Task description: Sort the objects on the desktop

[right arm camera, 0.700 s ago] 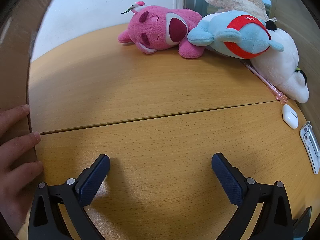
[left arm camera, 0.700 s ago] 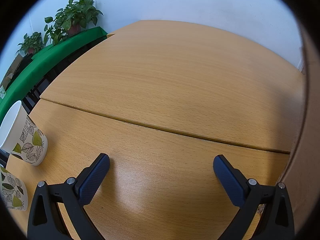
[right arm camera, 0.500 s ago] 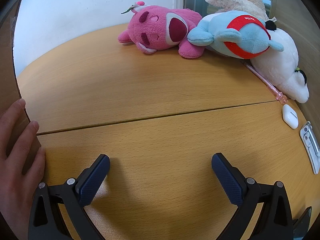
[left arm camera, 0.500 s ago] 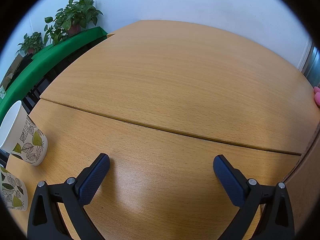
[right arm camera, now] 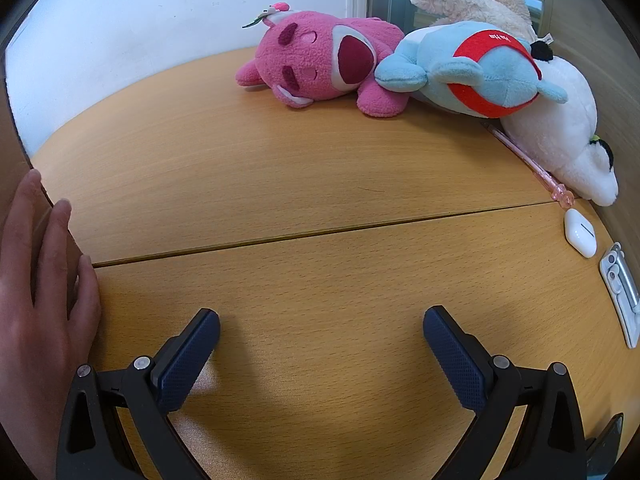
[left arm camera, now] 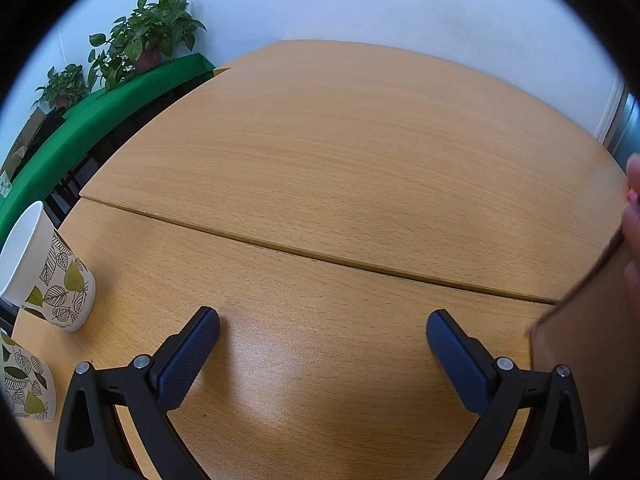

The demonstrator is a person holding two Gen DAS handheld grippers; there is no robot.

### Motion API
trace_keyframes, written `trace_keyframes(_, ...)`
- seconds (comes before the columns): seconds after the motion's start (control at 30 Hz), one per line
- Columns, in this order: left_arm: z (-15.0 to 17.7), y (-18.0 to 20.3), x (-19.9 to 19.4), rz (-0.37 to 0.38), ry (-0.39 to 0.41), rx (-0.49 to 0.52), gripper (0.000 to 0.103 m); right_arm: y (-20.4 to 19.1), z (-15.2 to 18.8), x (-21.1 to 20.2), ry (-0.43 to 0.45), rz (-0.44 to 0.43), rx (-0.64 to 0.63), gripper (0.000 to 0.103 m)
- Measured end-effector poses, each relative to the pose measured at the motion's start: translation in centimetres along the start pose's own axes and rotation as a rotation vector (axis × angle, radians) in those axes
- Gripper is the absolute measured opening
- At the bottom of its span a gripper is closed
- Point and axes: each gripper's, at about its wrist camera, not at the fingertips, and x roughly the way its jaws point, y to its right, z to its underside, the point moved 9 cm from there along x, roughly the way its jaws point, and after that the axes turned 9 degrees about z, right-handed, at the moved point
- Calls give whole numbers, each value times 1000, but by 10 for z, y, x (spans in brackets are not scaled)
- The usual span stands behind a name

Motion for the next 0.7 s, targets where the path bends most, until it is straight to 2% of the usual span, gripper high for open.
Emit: trace_keyframes(0.7, 0, 0, 0, 3, 3, -2, 103, -1, 6, 2, -4, -3, 2, 103)
